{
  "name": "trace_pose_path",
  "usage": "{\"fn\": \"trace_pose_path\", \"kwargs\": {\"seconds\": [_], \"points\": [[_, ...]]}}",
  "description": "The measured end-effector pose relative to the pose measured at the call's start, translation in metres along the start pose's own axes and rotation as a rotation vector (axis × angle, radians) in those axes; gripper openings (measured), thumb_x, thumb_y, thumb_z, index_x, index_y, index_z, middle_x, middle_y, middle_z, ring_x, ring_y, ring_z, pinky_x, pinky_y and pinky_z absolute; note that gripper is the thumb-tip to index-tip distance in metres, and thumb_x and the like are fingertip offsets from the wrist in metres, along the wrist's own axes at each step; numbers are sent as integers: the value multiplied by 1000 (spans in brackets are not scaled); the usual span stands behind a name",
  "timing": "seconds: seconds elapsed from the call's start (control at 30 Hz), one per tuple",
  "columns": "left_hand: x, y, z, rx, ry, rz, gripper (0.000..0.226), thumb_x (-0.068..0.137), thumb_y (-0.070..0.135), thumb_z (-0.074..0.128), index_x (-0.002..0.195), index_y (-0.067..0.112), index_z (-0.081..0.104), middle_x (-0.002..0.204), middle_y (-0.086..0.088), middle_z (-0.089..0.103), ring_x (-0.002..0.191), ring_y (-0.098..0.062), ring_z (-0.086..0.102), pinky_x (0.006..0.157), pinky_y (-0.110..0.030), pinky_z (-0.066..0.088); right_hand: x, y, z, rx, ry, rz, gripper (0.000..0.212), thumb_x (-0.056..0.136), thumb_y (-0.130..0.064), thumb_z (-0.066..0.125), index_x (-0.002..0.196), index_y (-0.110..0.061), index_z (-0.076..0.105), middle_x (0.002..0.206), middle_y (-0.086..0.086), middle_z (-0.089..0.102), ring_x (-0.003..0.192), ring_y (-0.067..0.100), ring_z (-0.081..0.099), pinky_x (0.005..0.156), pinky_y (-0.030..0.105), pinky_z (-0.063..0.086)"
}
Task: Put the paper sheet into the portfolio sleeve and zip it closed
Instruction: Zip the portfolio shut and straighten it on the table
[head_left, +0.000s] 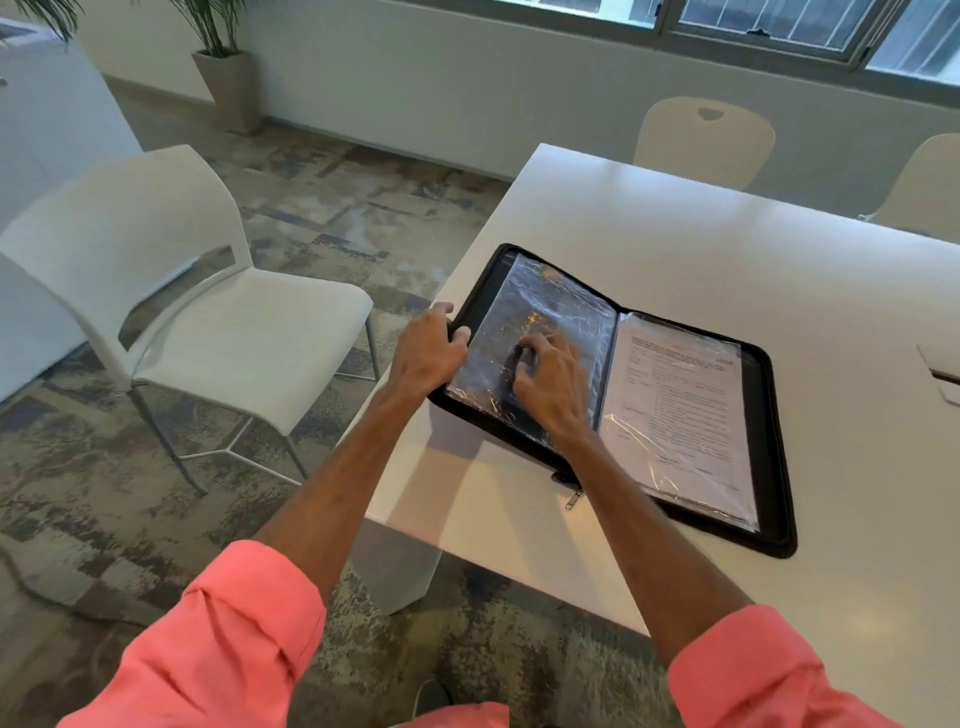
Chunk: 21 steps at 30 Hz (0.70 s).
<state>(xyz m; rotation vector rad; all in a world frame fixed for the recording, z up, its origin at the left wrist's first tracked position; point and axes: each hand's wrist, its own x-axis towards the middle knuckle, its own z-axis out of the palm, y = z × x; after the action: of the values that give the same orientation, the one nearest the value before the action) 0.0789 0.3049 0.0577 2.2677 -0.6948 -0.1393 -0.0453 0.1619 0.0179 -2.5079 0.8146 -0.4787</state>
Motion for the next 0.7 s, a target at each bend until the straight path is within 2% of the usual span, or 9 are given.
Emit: {"fn": "trace_pose_path", "kwargs": {"seconds": [0.13, 0.2, 0.23, 0.3, 0.4, 0.5, 0.6, 0.63, 0.7], "points": [[-2, 19, -15, -198, 34, -96, 30, 107, 20, 63, 131, 10, 77, 131, -9, 78, 116, -24, 72, 110, -39, 53, 2, -3, -16, 53, 8, -17, 34, 99, -28, 70, 132, -22, 66, 134, 3, 59, 124, 23, 56, 103, 51, 54], [-3, 27, -22, -451, 12, -193, 23, 107, 15, 61, 106, 18, 83, 110, -3, 81, 105, -21, 73, 98, -35, 59, 2, -4, -26, 75, 19, -23, 32, 101, -30, 70, 131, -21, 68, 129, 2, 60, 120, 21, 58, 99, 46, 57], [-3, 31, -26, -565, -4, -225, 25, 106, 13, 60, 99, 20, 83, 104, -1, 81, 102, -22, 74, 90, -32, 60, 2, -6, -33, 80, 27, -27, 31, 102, -31, 69, 131, -21, 68, 128, 1, 60, 117, 21, 60, 97, 44, 57], [-5, 39, -31, -712, -53, -246, 30, 108, 12, 54, 108, 16, 84, 104, -3, 82, 98, -20, 74, 82, -26, 58, 0, -9, -46, 68, 54, -38, 29, 103, -34, 67, 130, -22, 68, 128, 0, 62, 111, 21, 66, 91, 41, 58], [-8, 54, -26, -812, -84, -212, 36, 112, 12, 46, 123, 11, 81, 111, -4, 83, 98, -18, 74, 79, -24, 58, -5, -10, -67, 6, 87, -56, 29, 106, -37, 61, 130, -22, 68, 134, 1, 64, 110, 23, 69, 83, 37, 52], [-12, 74, -10, -844, -77, -127, 33, 111, 11, 50, 127, 12, 79, 117, -6, 82, 108, -26, 77, 84, -29, 62, -8, -9, -94, 53, 93, -33, 34, 106, -44, 59, 131, -24, 70, 136, -2, 67, 115, 23, 68, 82, 36, 48], [-24, 103, 11, -820, -74, 49, 31, 107, 10, 59, 134, 12, 75, 123, -8, 80, 111, -25, 78, 89, -31, 64, -8, 0, -121, 173, 93, 36, 48, 101, -66, 50, 124, -32, 74, 126, -10, 76, 112, 19, 72, 90, 44, 59], [-29, 114, 19, -806, -76, 99, 33, 107, 10, 60, 137, 11, 73, 124, -8, 79, 110, -22, 78, 89, -31, 64, -9, 5, -131, 208, 86, 59, 54, 100, -72, 44, 119, -33, 75, 122, -11, 78, 108, 19, 74, 90, 48, 61], [-36, 132, 37, -796, -94, 164, 34, 107, 13, 59, 139, 11, 70, 124, -7, 79, 112, -23, 77, 94, -40, 65, -12, 12, -152, 274, 58, 73, 57, 103, -74, 35, 110, -35, 75, 115, -9, 81, 94, 18, 78, 86, 51, 64]]}}
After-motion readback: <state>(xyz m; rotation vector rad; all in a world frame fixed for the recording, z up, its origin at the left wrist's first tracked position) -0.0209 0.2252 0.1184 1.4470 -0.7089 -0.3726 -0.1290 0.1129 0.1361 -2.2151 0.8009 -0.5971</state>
